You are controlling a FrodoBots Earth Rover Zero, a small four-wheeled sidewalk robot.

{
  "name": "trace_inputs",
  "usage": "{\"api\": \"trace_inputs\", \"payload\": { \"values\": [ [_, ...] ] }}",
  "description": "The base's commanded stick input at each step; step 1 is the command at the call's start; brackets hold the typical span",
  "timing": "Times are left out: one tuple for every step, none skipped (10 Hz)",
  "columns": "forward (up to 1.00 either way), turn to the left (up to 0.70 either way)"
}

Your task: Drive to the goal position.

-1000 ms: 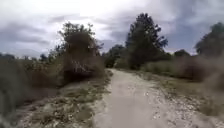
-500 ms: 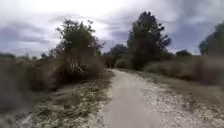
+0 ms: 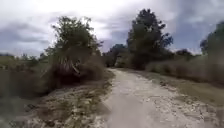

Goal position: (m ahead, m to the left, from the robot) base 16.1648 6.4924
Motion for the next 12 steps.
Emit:
{"api": "trace_inputs", "payload": {
  "values": [
    [0.85, -0.24],
    [0.85, 0.00],
    [0.85, 0.00],
    [0.85, 0.00],
    [0.85, 0.00],
    [0.85, 0.00],
    [0.85, 0.00],
    [0.85, 0.00],
    [0.85, 0.00],
    [0.85, 0.00],
    [0.85, 0.00],
    [0.85, 0.00]
  ]
}}
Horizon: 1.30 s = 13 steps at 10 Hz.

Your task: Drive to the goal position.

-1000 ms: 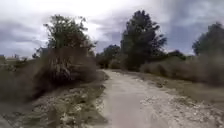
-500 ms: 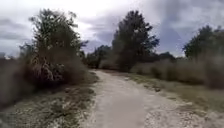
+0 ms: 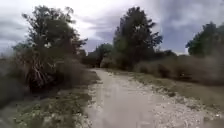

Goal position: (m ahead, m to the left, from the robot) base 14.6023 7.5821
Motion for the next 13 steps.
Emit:
{"api": "trace_inputs", "payload": {
  "values": [
    [0.85, 0.00],
    [0.85, 0.00],
    [0.85, 0.00],
    [0.85, 0.00],
    [0.85, 0.00],
    [0.85, 0.00],
    [0.85, 0.00],
    [0.85, 0.00],
    [0.85, 0.00],
    [0.85, 0.00],
    [0.85, 0.00],
    [0.85, 0.00],
    [0.85, 0.00]
  ]
}}
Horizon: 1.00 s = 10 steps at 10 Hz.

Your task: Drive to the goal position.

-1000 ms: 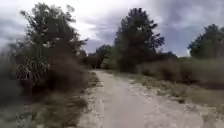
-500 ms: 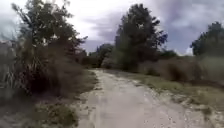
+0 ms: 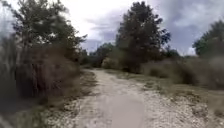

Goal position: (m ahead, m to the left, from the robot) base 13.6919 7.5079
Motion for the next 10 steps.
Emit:
{"api": "trace_inputs", "payload": {
  "values": [
    [0.85, 0.00],
    [0.85, 0.00],
    [0.85, 0.00],
    [0.85, 0.00],
    [0.85, 0.00],
    [0.85, 0.00],
    [0.85, 0.00],
    [0.85, 0.00],
    [0.85, 0.00],
    [0.85, 0.00]
  ]
}}
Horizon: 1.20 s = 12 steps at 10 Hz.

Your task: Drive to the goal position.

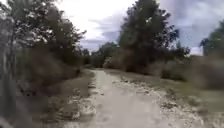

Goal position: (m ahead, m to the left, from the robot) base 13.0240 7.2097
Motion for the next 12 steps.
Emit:
{"api": "trace_inputs", "payload": {
  "values": [
    [0.85, 0.00],
    [0.85, 0.00],
    [0.85, 0.00],
    [0.85, 0.00],
    [0.85, 0.00],
    [0.85, 0.00],
    [0.85, 0.00],
    [0.85, 0.00],
    [0.85, 0.00],
    [0.85, 0.00],
    [0.85, 0.00],
    [0.85, 0.00]
  ]
}}
